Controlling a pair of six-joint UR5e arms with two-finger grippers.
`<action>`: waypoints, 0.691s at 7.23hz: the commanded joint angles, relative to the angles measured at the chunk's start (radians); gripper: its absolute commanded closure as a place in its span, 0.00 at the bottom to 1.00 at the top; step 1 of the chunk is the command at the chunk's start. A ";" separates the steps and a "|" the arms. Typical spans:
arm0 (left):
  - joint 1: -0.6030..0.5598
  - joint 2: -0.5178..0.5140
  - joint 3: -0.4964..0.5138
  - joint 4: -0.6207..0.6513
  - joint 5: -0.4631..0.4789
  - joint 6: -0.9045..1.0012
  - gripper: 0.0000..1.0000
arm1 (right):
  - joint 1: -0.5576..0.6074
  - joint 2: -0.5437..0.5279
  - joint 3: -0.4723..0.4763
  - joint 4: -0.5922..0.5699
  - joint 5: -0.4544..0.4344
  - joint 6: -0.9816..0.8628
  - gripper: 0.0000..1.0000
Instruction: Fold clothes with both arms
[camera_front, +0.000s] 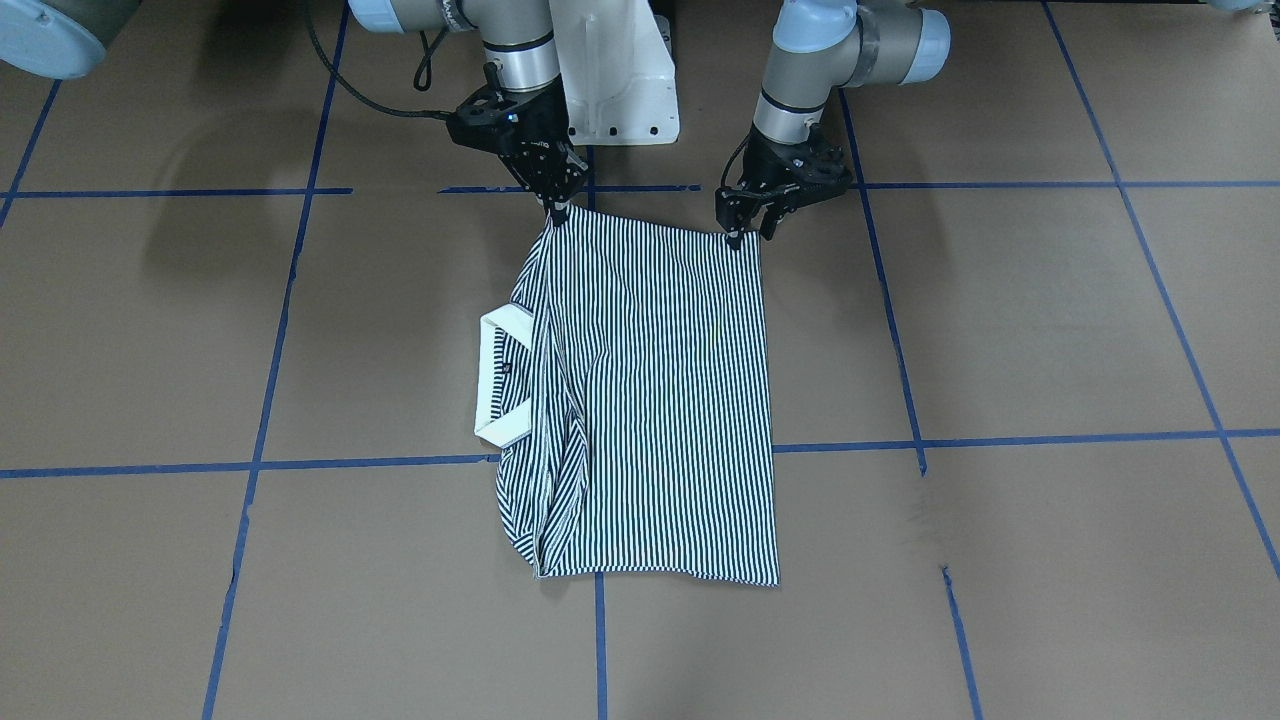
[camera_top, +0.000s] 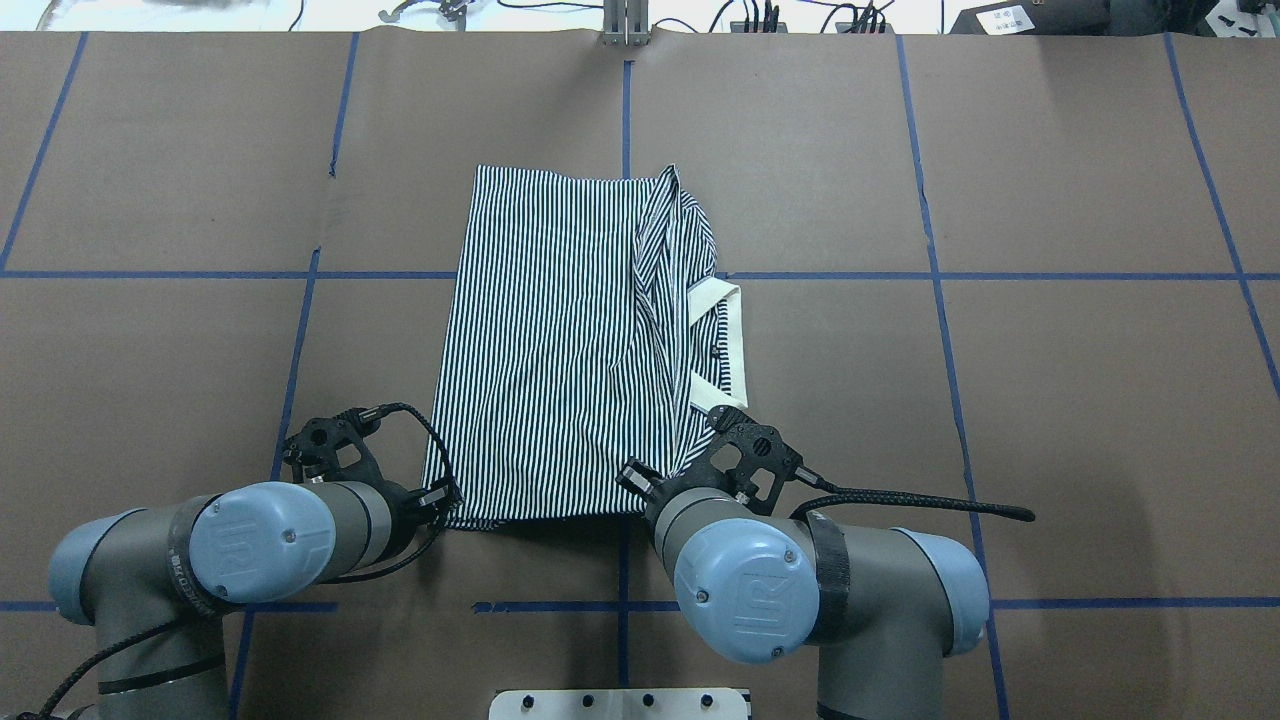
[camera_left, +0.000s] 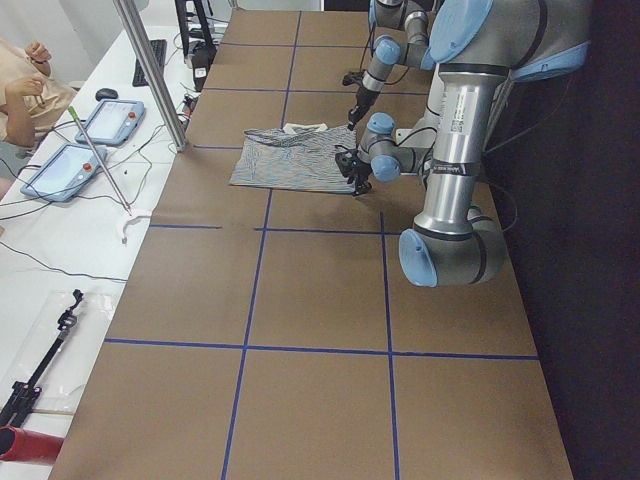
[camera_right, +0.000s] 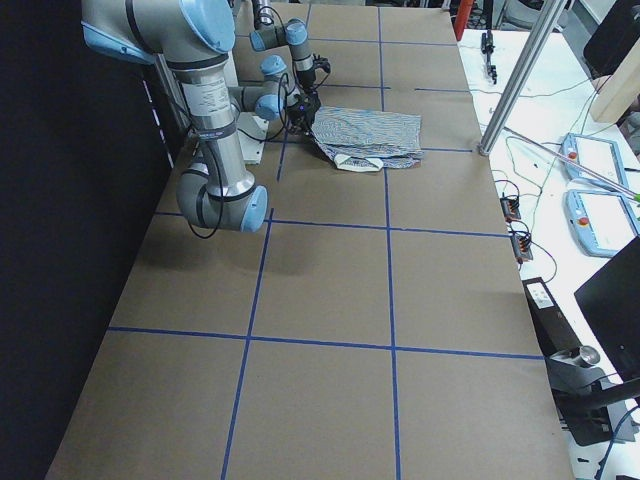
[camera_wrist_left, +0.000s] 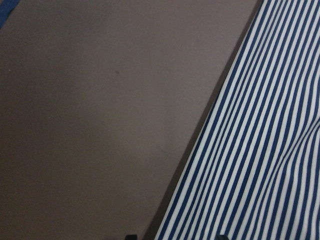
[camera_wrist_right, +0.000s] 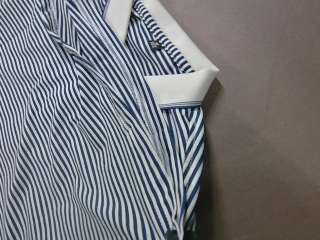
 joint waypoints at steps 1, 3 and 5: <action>0.005 -0.003 -0.001 0.000 -0.006 -0.021 1.00 | 0.000 0.000 0.000 0.000 0.000 0.000 1.00; 0.007 -0.009 -0.022 0.002 -0.009 -0.021 1.00 | -0.002 -0.014 0.001 0.000 0.000 0.002 1.00; 0.010 -0.006 -0.190 0.082 -0.050 -0.091 1.00 | -0.052 -0.116 0.150 -0.003 -0.005 0.015 1.00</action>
